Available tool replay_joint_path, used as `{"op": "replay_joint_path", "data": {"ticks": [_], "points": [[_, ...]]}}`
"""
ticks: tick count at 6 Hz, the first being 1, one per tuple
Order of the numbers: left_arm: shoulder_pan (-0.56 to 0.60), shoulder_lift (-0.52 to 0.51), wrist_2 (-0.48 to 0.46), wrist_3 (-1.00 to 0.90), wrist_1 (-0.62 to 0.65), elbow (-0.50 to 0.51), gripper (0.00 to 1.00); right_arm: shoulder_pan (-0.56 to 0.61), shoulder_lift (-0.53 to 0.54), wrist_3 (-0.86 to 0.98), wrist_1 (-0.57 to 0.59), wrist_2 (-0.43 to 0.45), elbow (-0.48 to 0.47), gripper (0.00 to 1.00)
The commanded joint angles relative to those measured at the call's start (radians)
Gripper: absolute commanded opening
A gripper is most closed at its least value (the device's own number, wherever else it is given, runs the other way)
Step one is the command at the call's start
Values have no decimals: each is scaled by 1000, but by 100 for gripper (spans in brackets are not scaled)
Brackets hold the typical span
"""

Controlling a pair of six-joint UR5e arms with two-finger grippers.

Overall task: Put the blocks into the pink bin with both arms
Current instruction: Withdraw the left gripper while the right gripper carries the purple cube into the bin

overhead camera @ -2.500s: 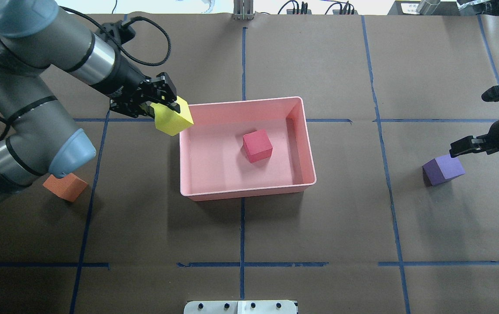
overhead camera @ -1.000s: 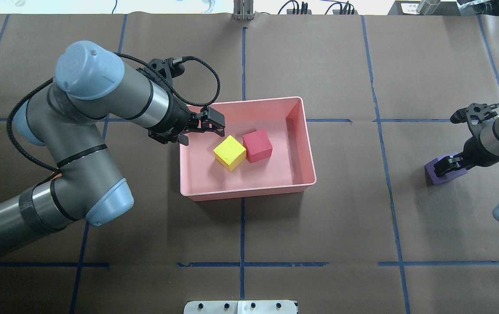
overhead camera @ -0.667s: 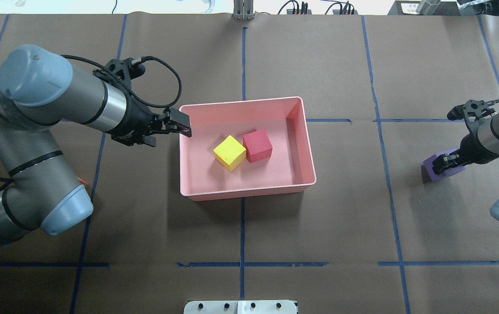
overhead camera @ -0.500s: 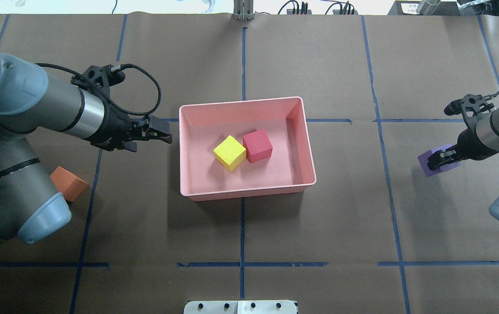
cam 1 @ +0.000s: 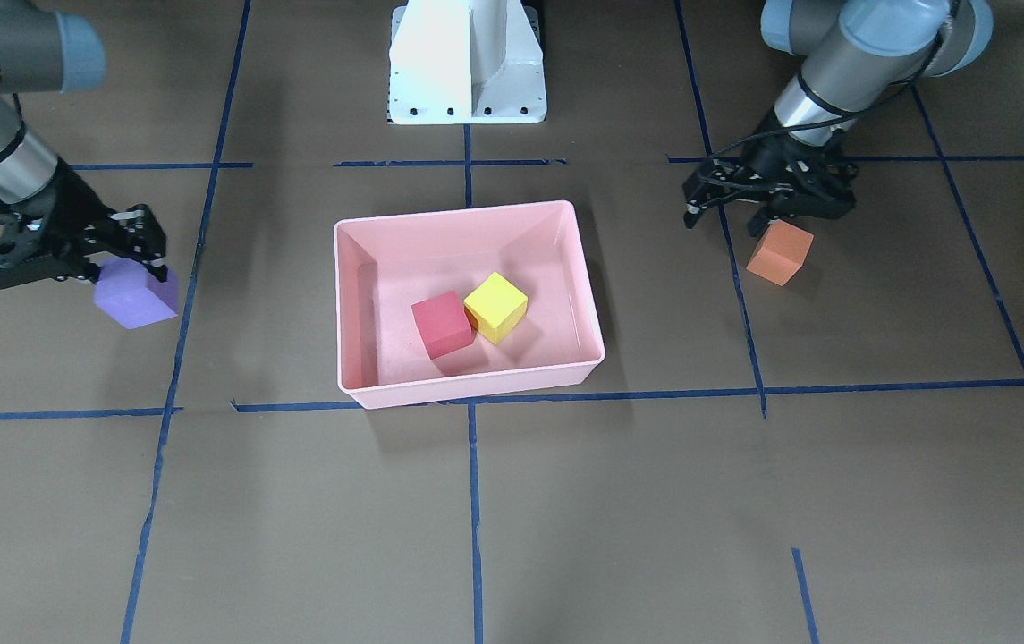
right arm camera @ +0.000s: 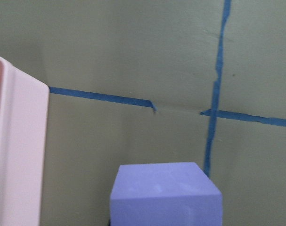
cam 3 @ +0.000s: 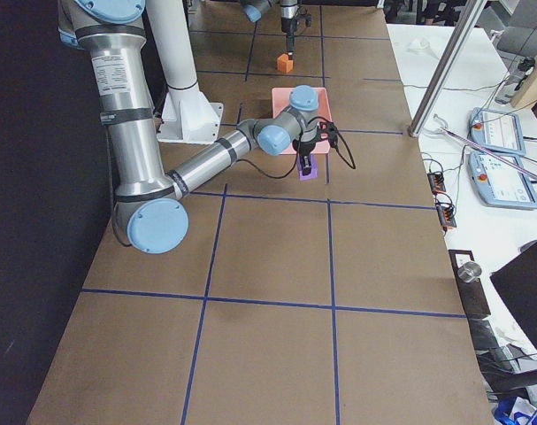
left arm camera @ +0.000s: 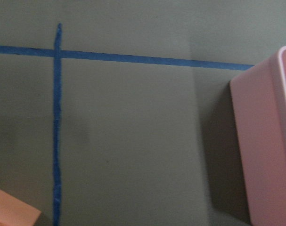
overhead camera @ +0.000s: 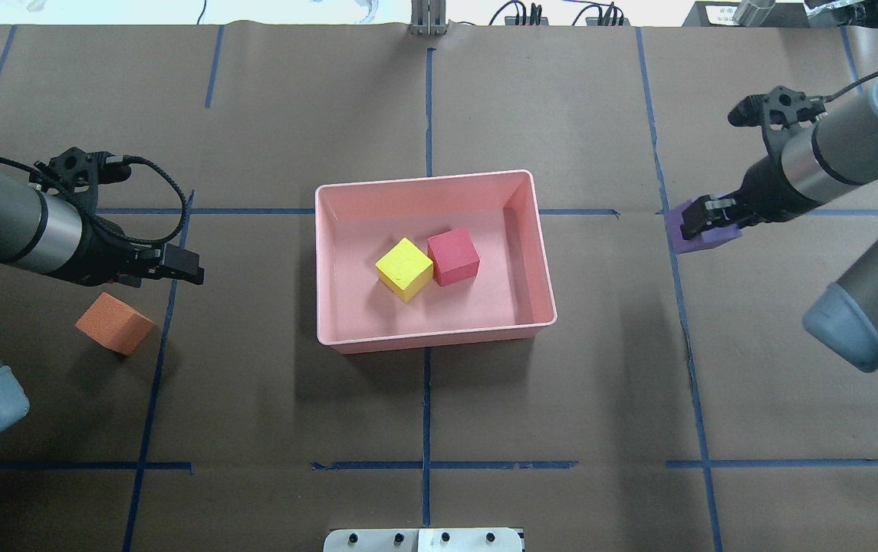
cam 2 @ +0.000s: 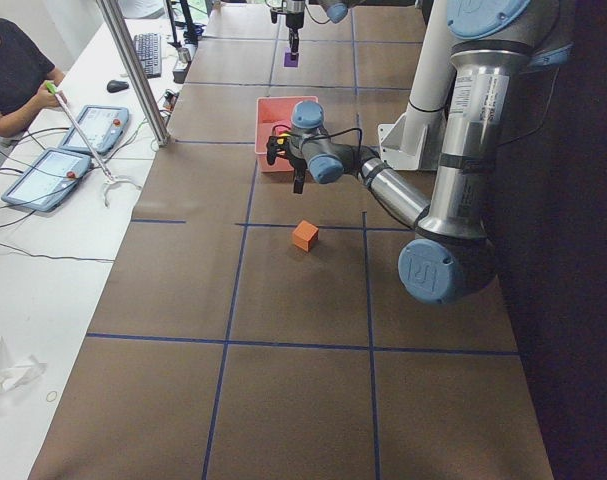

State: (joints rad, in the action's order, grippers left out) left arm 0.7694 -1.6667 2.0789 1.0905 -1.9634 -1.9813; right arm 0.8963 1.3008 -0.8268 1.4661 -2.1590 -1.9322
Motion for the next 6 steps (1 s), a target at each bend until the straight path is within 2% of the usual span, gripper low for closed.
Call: {"op": "replay_joint_path", "data": {"ticks": [1,3,4,5,6], "points": [[11,48,-2,-31,0,4,98,-89,-222,-221,155,11,2,0],[11,80,-3,-29,0,4,99,-260,-320,-415,152,167,42,3],[20,81,-3,-29,3,-1,99,-317,-322,-431,146,232,53,23],[24,94,-32,-84,4,1,99,-339,-322,-464,105,246,93,63],[21,122,-39,-271,6,12,99,-367,-322,-475,80,296,114,100]]}}
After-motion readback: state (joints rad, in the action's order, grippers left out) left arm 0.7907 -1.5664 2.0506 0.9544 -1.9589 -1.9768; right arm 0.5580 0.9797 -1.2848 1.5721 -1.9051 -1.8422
